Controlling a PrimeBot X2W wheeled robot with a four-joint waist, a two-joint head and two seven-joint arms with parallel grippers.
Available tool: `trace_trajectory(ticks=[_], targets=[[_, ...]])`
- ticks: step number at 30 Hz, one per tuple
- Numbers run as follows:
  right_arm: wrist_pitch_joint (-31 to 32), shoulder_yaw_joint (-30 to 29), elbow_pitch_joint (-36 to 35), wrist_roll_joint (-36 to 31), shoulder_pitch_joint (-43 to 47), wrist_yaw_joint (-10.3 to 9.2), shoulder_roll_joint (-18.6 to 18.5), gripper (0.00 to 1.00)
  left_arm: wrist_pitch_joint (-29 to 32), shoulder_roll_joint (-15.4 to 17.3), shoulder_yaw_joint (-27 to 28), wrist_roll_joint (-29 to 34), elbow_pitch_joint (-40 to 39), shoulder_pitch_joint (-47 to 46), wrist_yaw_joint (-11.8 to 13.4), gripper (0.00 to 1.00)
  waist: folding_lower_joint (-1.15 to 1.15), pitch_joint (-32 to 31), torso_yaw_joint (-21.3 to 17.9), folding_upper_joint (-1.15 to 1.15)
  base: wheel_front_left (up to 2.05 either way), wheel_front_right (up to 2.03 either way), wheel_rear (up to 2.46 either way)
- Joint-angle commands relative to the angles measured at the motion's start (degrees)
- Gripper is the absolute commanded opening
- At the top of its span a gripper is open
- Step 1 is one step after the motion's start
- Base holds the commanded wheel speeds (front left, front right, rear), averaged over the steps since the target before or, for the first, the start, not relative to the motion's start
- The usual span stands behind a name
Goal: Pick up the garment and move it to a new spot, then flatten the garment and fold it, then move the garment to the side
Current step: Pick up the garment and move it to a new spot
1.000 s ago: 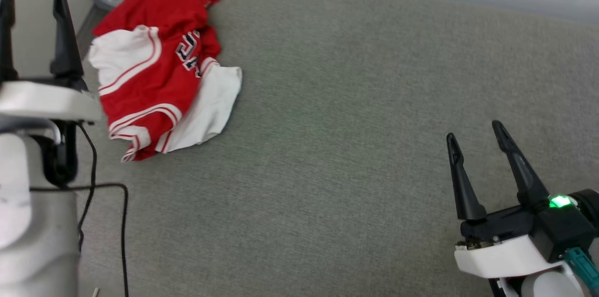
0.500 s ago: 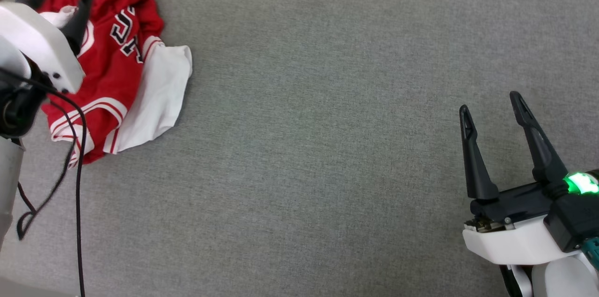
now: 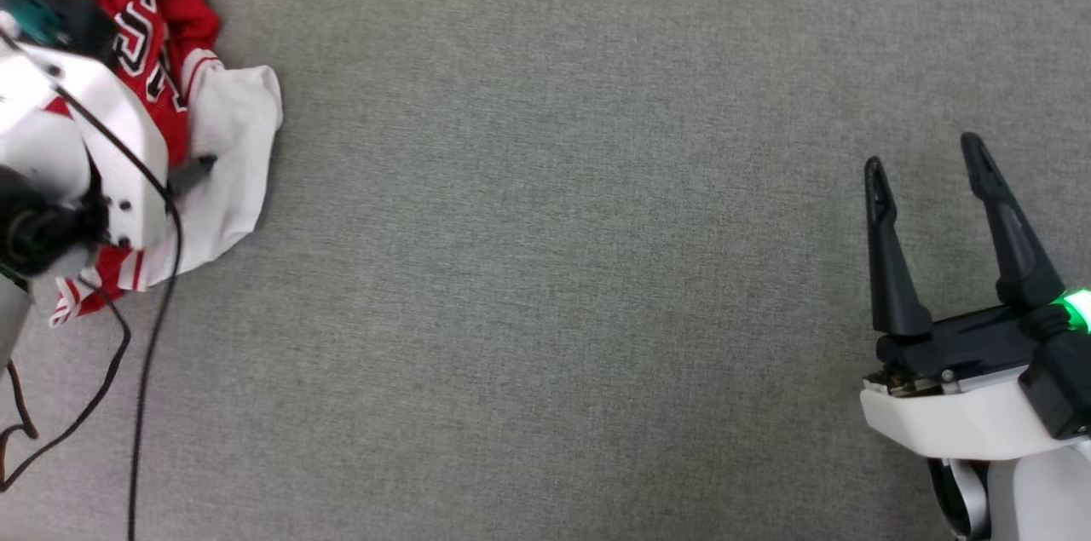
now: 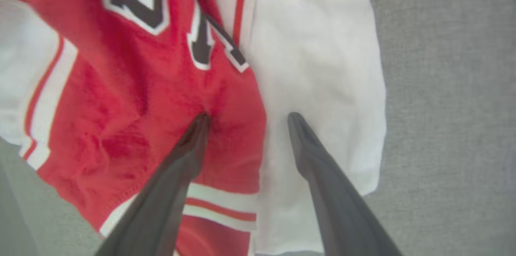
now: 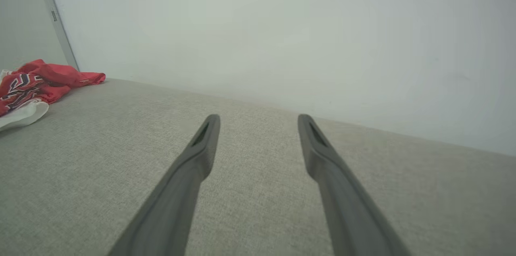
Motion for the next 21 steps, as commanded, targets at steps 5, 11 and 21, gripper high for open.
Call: trace_trajectory(ticks=[5, 11, 21], targets=[[-0.1, -0.5, -0.2, 0.2, -1.6, -0.04, 0.0, 1.0, 1.2, -0.5, -4.4, -1.5, 2.3, 0.5, -0.1, 1.0, -0.01, 1.3, -0.7, 0.0, 0.0, 0.0, 0.0], [-0.1, -0.5, 0.3, 0.3, -2.2, -0.04, 0.0, 1.0, 1.0, -1.8, -9.7, -3.3, 4.7, 1.8, -0.1, 0.0, -0.01, 1.5, -0.9, 0.0, 0.0, 0.0, 0.0], [-0.1, -0.6, 1.8, 2.6, -0.6, -0.04, 0.0, 1.0, -7.9, 1.2, -12.7, -5.4, 0.7, -3.3, -0.1, 0.0, -0.01, -4.1, -0.2, 0.0, 0.0, 0.0, 0.0]])
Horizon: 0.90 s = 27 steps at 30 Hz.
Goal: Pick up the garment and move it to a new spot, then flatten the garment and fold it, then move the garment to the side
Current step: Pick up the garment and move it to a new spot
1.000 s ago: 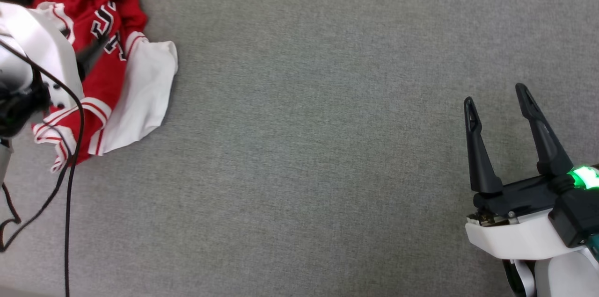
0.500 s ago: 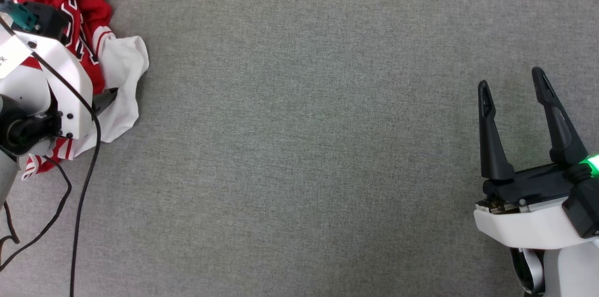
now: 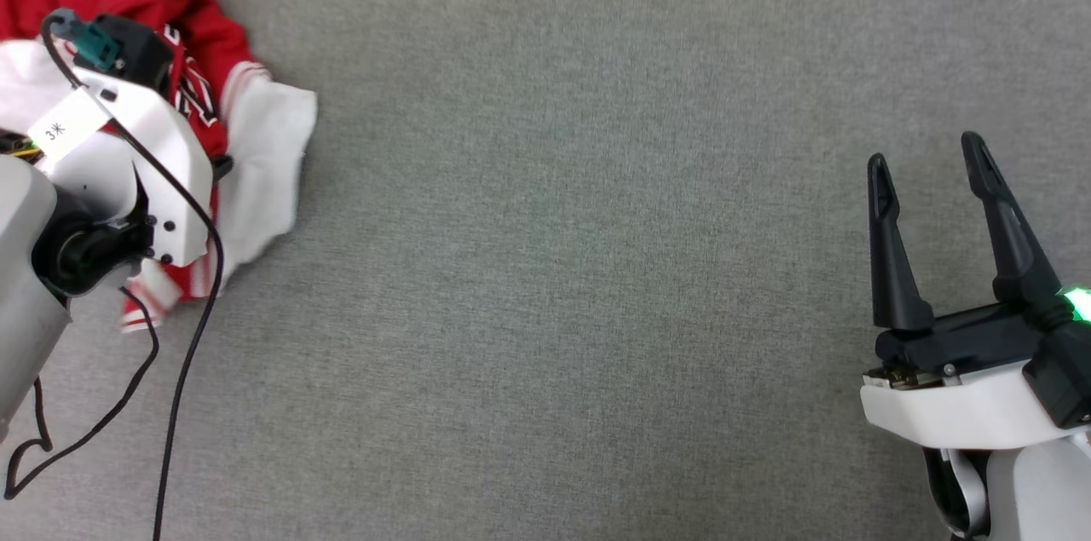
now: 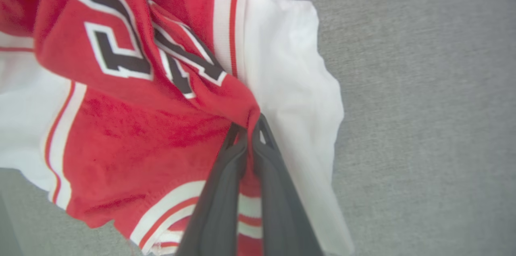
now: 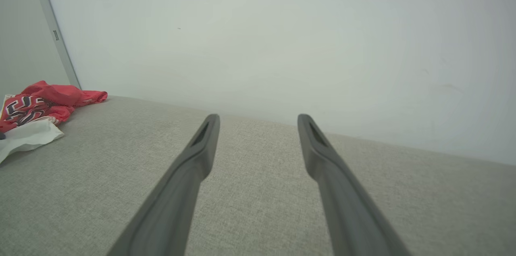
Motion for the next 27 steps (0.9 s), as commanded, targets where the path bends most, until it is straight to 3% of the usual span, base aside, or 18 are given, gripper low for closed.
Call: trace_trajectory(ticks=[1, 7, 12, 20, 27], targets=[[-0.1, -0.1, 0.3, 0.7, 0.7, -0.04, 0.0, 1.0, -0.8, 0.7, -0.5, -0.5, -1.2, -0.9, -0.1, 0.0, 0.0, -2.2, 0.3, 0.0, 0.0, 0.0, 0.0], [-0.1, 0.2, 1.4, 2.8, 2.3, -0.04, 0.0, 1.0, -3.4, 3.5, -5.0, -0.3, -9.1, -2.2, -0.1, 0.0, 0.0, -6.7, -0.3, 0.0, 0.0, 0.0, 0.0], [-0.1, 0.0, 1.9, 4.4, 3.4, -0.04, 0.1, 1.0, -4.9, 3.7, -8.7, -0.3, -16.0, -3.3, -0.1, 0.0, 0.0, -9.6, -2.2, 0.0, 0.0, 0.0, 0.0], [-0.1, -1.0, 1.9, 6.1, 4.3, -0.04, 0.1, 1.0, -7.2, -0.7, -14.5, 0.9, -22.7, -7.6, -0.1, 0.0, 0.0, -10.8, -7.6, 0.0, 0.0, 0.0, 0.0], [-0.1, -1.6, 1.4, 7.6, 3.6, -0.03, 0.1, 1.0, -9.7, -7.9, -20.3, 0.8, -22.8, -14.2, -0.1, 0.0, 0.0, -8.6, -12.5, 0.0, 0.0, 0.0, 0.0]])
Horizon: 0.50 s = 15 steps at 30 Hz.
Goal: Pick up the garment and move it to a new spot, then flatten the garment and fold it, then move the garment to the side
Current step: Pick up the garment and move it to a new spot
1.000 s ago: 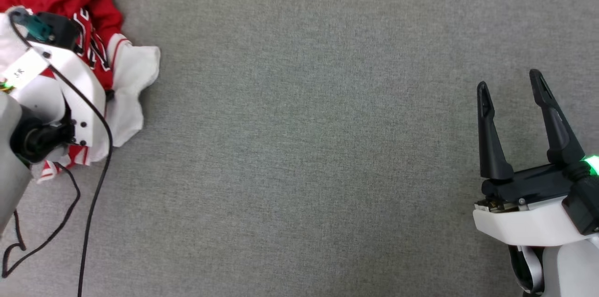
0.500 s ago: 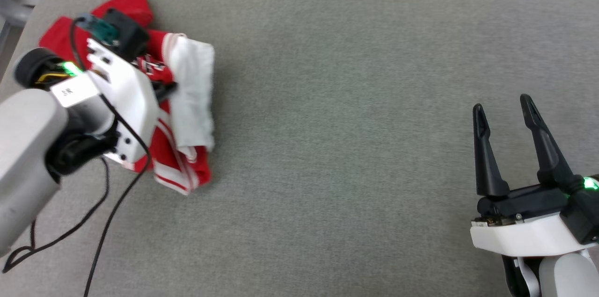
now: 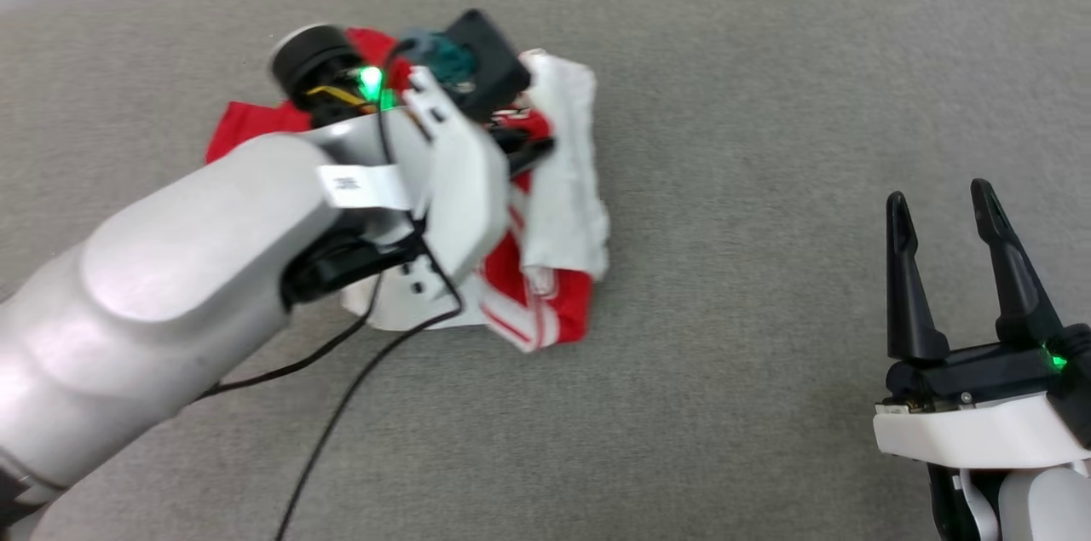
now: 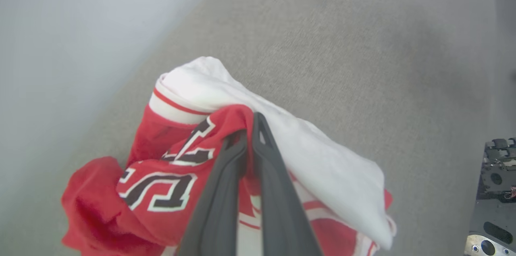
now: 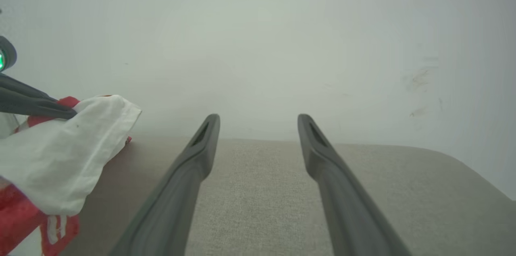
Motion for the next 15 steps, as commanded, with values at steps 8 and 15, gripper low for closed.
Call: trace_trajectory(ticks=[8, 15], targets=[[-0.1, -0.6, -0.8, 1.4, -1.7, -0.03, 0.1, 1.0, -4.3, -9.3, -4.1, 0.7, 3.0, -5.7, -0.1, 0.0, 0.0, 5.1, -5.8, 0.0, 0.0, 0.0, 0.0], [-0.1, -0.4, -1.3, 2.1, -3.4, -0.03, 0.1, 1.0, -4.0, -15.7, -4.4, 6.7, 8.6, -0.6, 0.0, 0.0, 0.0, 8.5, -7.3, 0.0, 0.0, 0.0, 0.0]])
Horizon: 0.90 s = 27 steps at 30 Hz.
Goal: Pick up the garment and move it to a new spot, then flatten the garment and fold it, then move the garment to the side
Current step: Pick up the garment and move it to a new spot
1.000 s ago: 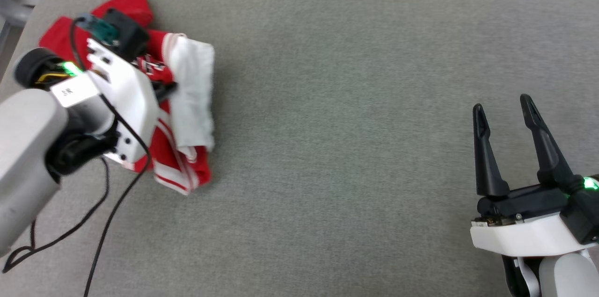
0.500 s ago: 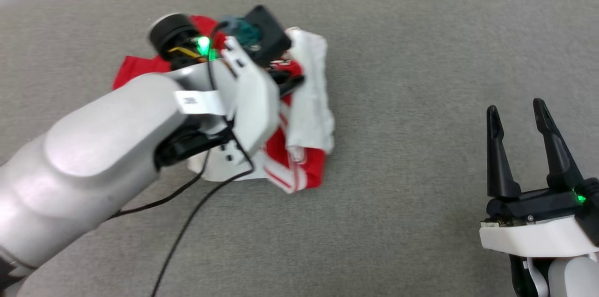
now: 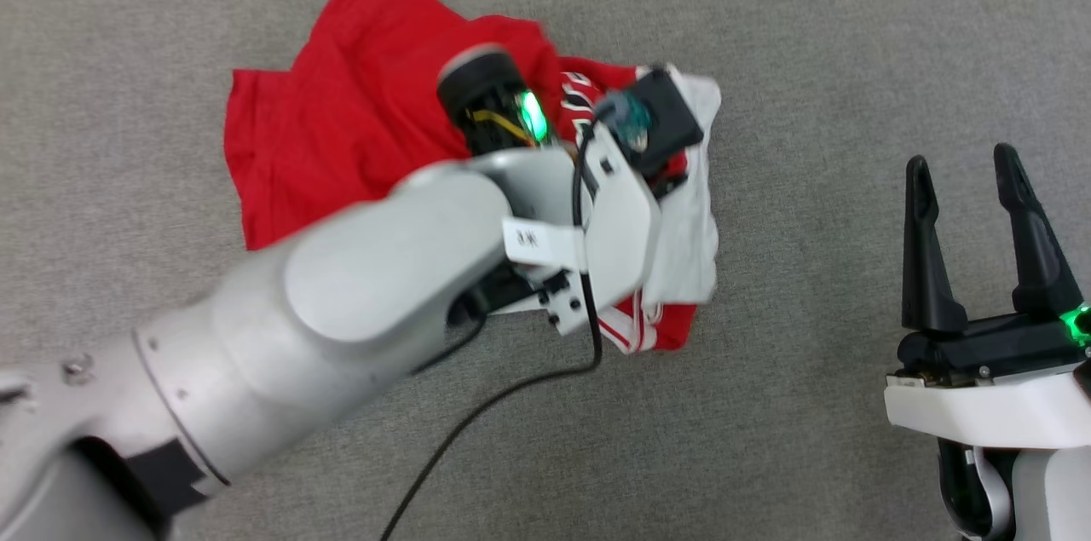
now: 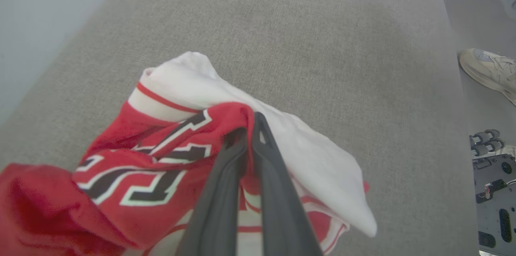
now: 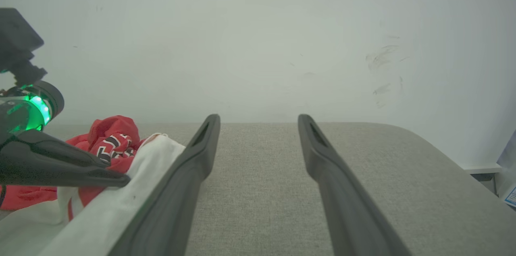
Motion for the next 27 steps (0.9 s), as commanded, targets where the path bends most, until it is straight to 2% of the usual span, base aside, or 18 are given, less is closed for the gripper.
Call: trace_trajectory(ticks=[1, 8, 13, 14, 15, 17, 18, 23, 27], targets=[[-0.1, 0.0, -0.2, 0.4, -1.1, -0.04, 0.1, 1.0, -0.2, -1.2, 0.0, 1.2, 1.2, 2.1, 0.0, 0.0, 0.0, 1.4, -0.7, 0.0, 0.0, 0.0, 0.0], [-0.1, 0.0, 0.0, 0.1, -2.1, -0.04, 0.1, 1.0, 1.1, -4.1, 0.0, 6.3, 6.0, 8.3, 0.0, 0.0, 0.0, 2.5, -0.6, 0.0, 0.0, 0.0, 0.0], [-0.1, -0.3, 0.3, -0.7, -1.9, -0.04, 0.1, 1.0, -3.0, -5.0, -0.1, 8.0, 8.1, 8.6, 0.0, 0.0, 0.0, 1.8, 0.3, 0.0, 0.0, 0.0, 0.0], [-0.1, -0.3, 0.4, -0.8, -1.8, -0.04, 0.1, 1.0, -4.8, -5.2, 0.0, 8.2, 8.9, 8.1, 0.0, 0.31, 0.0, 1.4, 0.6, 0.0, 0.0, 0.0, 0.0], [-0.1, -0.3, 0.5, -0.9, -1.7, -0.04, 0.1, 1.0, -7.0, -5.4, 0.0, 8.6, 9.6, 7.6, 0.0, 1.0, 0.0, 0.9, 0.8, 0.0, 0.0, 0.0, 0.0], [-0.1, -0.2, 0.7, -1.1, -1.2, -0.04, 0.1, 1.0, -12.4, -5.8, 0.0, 8.9, 11.7, 6.8, 0.0, 1.0, 0.0, -0.4, 1.3, 0.0, 0.0, 0.0, 0.0], [-0.1, -0.2, 0.7, -1.1, -1.2, -0.04, 0.1, 1.0, -12.4, -5.8, 0.0, 8.9, 11.7, 6.8, 0.0, 1.0, 0.0, -0.4, 1.3, 0.0, 0.0, 0.0, 0.0], [-0.1, -0.5, 1.3, -1.4, 1.0, -0.04, 0.1, 1.0, -24.9, -6.3, 1.0, 9.0, 16.7, 7.7, 0.0, 1.0, 0.0, -5.0, 3.2, 0.0, 0.0, 0.0, 0.0], [-0.1, -0.5, 1.6, -1.6, 2.7, -0.04, 0.1, 1.0, -30.1, -5.2, 2.5, 9.4, 18.3, 8.7, 1.0, 1.0, 0.0, -8.3, 5.0, 0.0, 0.0, 0.0, 0.0]])
